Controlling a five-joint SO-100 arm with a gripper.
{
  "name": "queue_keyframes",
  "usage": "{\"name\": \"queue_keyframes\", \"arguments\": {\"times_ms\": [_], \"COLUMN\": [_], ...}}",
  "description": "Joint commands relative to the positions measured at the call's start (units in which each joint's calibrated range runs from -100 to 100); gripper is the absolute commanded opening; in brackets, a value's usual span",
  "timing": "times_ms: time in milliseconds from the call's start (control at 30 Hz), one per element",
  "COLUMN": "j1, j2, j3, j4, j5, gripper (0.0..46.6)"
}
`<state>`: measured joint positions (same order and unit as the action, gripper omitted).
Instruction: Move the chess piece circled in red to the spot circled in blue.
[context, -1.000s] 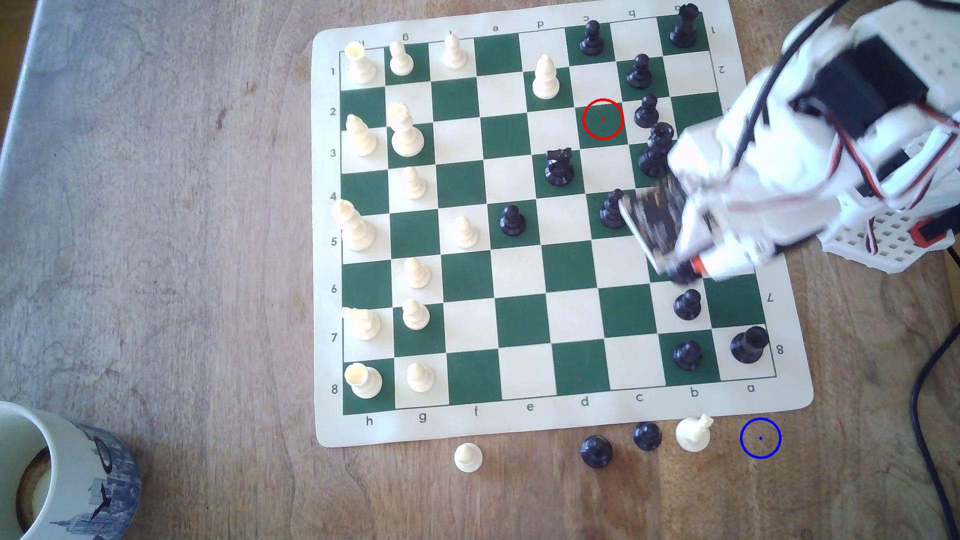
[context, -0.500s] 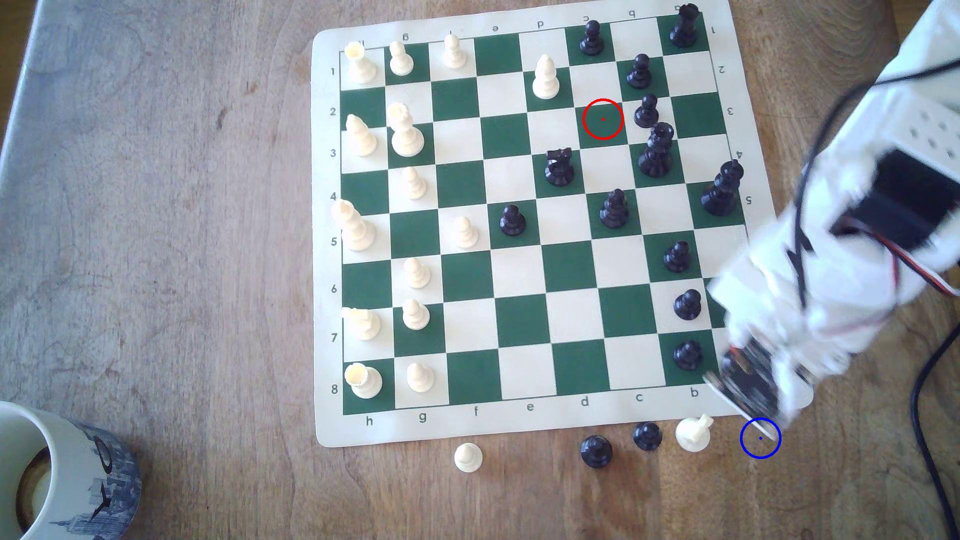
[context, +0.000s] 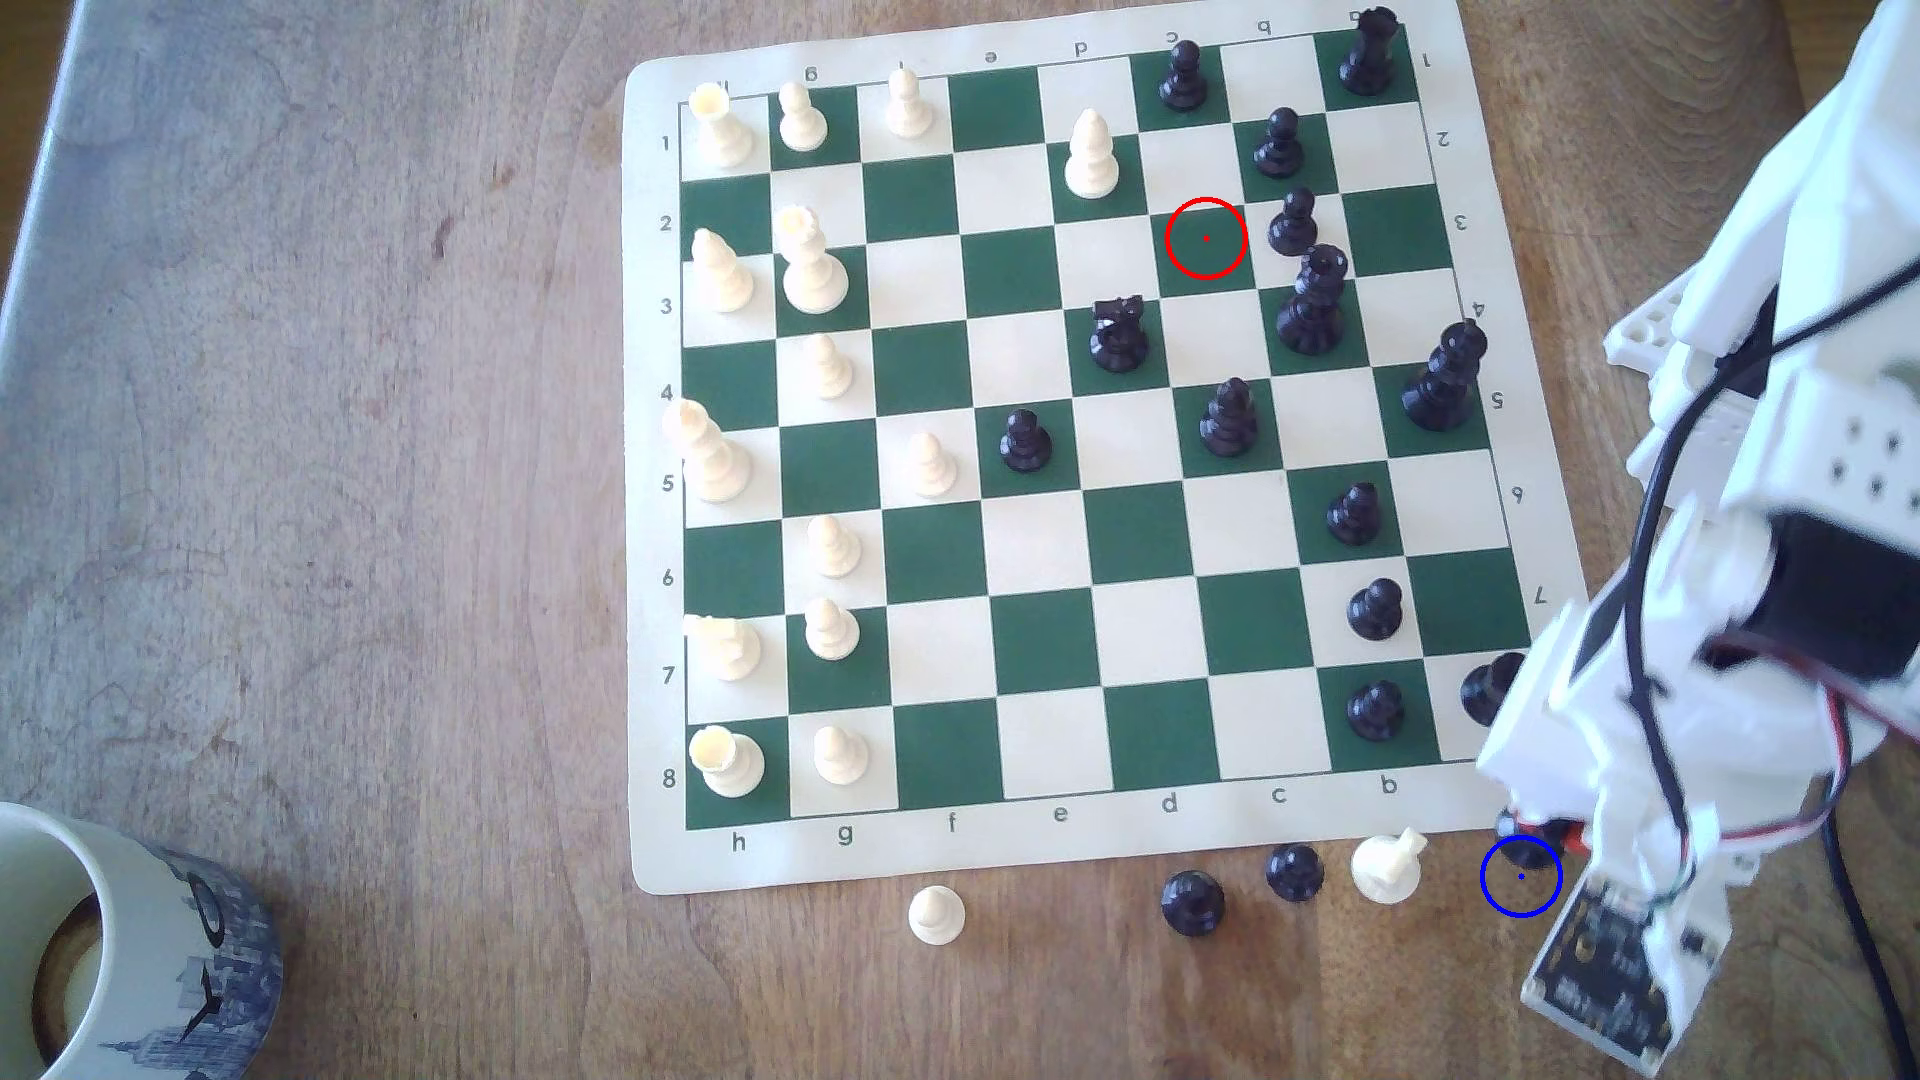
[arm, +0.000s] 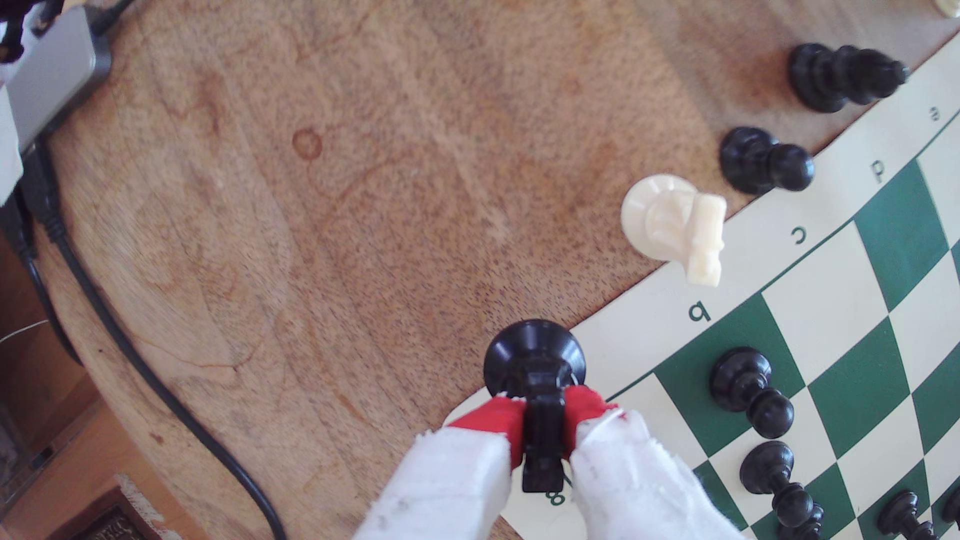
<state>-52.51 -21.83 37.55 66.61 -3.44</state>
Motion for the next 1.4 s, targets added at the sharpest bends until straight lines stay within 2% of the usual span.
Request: {"name": "queue_keyframes", "arguments": {"times_ms": [0,167,767,800,833,867,900,1133,1367], "j1": [-0.9,-1.1,-0.6,-0.6,-0.5,-0.1,0.0,0.8,2.4], "j2": [1.8,6.4,9.7,9.7,9.9,10.3,10.3,8.4,4.4], "j3": [-1.6,-1.7,-2.1,-2.1,-2.1,-2.0,-2.0,-2.9,-10.8], "j4": [-1.7,-3.9,-7.4,-7.2,-7.2,-7.0,-6.8,-4.2,4.1], "j5": [-0.1,-0.1,0.0,0.1,0.5,1.2,1.3,1.6,1.2], "gripper": [0.3,0.3,0.3,0.8,4.6,12.4,14.6,15.7,15.3]}}
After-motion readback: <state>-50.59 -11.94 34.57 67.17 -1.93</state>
